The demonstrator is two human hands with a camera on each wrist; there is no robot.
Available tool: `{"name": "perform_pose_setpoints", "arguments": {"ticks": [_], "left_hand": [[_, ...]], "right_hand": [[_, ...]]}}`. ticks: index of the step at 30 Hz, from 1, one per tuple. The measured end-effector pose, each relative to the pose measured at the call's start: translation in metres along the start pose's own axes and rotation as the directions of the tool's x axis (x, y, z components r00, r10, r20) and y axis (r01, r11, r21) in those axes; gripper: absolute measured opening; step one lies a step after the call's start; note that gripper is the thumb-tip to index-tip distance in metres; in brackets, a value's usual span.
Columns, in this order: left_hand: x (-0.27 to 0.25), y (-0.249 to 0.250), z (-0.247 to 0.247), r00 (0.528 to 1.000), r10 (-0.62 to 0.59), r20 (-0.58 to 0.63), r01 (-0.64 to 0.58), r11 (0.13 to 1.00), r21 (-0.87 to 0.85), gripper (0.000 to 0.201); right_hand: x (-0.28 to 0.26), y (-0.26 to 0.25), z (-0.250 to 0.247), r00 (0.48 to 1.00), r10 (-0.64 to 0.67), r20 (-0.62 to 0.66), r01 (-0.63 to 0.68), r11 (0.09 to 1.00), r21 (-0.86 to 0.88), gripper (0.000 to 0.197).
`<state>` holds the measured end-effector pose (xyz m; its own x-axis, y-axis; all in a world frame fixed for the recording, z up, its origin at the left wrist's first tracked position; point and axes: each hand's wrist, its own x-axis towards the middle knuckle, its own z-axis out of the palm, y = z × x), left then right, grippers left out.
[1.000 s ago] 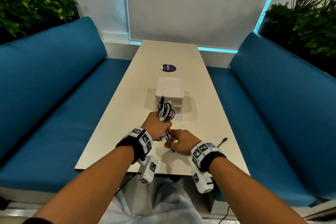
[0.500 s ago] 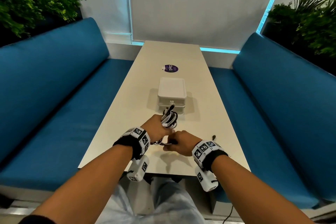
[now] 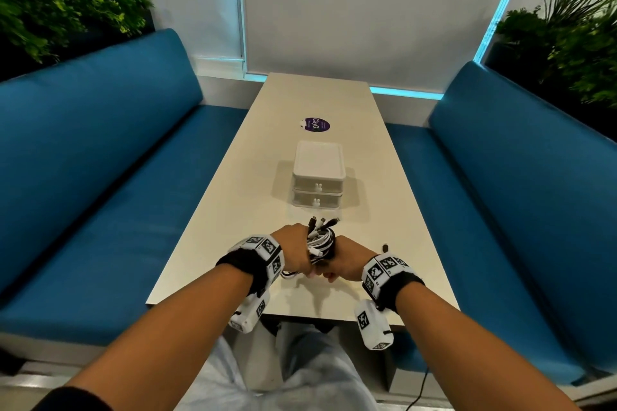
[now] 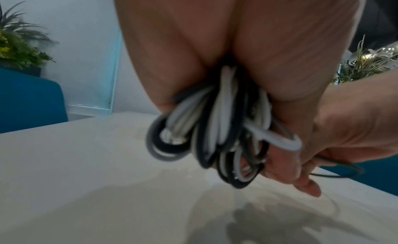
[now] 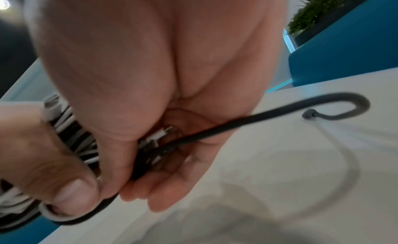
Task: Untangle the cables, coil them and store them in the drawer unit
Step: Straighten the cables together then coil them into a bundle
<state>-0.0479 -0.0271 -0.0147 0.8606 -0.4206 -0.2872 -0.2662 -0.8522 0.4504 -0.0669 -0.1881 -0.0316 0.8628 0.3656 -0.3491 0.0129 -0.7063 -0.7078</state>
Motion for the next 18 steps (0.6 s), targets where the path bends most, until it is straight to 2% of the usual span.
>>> {"name": "perform_pose_setpoints", "arguments": {"ticks": [4,8,11,15,18], "left_hand": [[0.004,0.003,-0.007,0.999,-0.032,0.004,0.031,0.996,0.089,0.051],[0.004,-0.002,-0.004,0.997,-0.07,0.015,0.066,0.981,0.181,0.05],[0.004,-0.003,-0.001,0.996,-0.089,-0.004,0.089,0.981,0.17,0.042],[0.004,-0.003,0.004,0.991,-0.076,-0.11,0.094,0.981,0.168,0.045],[0.008,-0.004,0.007,0.986,-0.07,-0.154,0.087,0.991,0.106,0.041]], "right_hand": [[0.006,0.004,0.003,0.999,-0.013,-0.038,0.015,0.999,0.049,0.017],[0.007,0.007,0.006,1.0,-0.018,0.021,0.015,0.992,0.128,0.023],[0.006,0.005,0.008,1.0,-0.02,0.011,0.018,0.985,0.174,0.023],[0.003,0.0,0.004,0.998,-0.031,-0.051,0.039,0.985,0.171,0.004],[0.006,0.002,0.001,0.993,-0.04,-0.112,0.056,0.989,0.139,0.01]]}}
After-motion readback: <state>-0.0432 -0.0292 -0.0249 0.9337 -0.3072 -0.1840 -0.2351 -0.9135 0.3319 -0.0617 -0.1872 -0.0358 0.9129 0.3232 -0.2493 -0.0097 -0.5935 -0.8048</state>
